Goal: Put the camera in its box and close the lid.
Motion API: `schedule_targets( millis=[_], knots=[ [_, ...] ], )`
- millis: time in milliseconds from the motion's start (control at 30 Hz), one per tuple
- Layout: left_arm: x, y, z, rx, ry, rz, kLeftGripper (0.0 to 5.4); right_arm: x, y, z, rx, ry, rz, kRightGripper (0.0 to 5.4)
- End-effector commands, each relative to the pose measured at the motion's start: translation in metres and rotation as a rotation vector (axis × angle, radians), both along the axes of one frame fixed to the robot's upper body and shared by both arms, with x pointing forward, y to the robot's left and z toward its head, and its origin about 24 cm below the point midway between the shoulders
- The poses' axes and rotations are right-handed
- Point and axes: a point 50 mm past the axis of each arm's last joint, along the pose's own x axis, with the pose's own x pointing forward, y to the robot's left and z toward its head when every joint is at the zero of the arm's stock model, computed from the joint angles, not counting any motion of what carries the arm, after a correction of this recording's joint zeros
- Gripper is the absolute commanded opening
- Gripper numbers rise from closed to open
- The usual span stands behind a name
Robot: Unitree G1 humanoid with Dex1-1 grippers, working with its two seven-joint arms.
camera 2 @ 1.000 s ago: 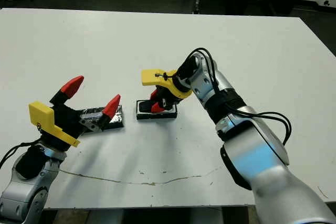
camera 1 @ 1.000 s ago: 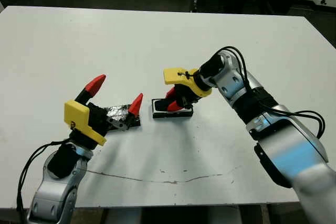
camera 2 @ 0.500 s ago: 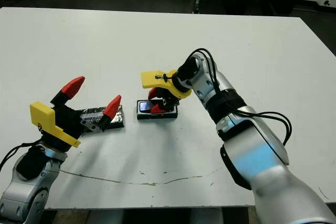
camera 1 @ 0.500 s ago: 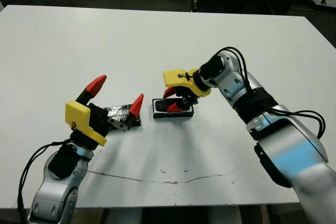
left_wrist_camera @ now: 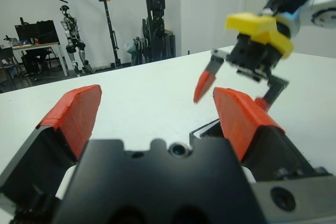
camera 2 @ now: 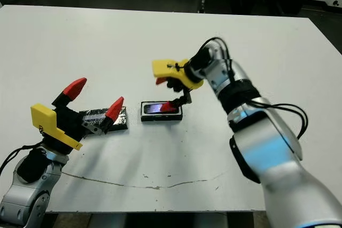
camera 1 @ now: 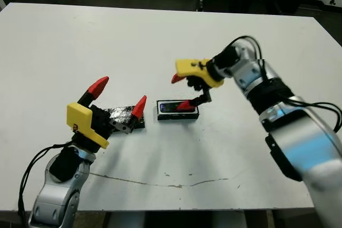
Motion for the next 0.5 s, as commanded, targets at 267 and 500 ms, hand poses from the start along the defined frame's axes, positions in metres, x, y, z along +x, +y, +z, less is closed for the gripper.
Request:
schedule_targets(
  millis=[267,500],
  knots=[
    [0.003,0.000,-0.004,0.004,0.015,0.004,5.40,0.009,-0.024,0.050,0.067,-0.062,-0.099,5.39],
    [0.003,0.000,-0.004,-0.005,0.012,0.004,5.40,0.012,-0.039,0.068,0.222,-0.149,-0.218,5.39]
  ],
)
